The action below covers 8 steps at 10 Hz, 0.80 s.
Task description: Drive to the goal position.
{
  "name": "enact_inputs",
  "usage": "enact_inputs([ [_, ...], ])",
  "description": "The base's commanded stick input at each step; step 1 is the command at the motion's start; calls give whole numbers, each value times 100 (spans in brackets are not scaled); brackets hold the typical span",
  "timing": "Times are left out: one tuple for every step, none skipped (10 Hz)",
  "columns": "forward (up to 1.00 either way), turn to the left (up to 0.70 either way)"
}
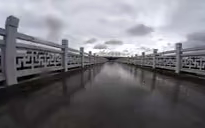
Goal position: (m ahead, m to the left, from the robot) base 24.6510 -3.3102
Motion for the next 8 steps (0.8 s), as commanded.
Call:
enact_inputs([
  [40,0],
  [40,0],
  [40,0],
  [40,0],
  [40,0],
  [40,0],
  [40,0],
  [40,0],
])
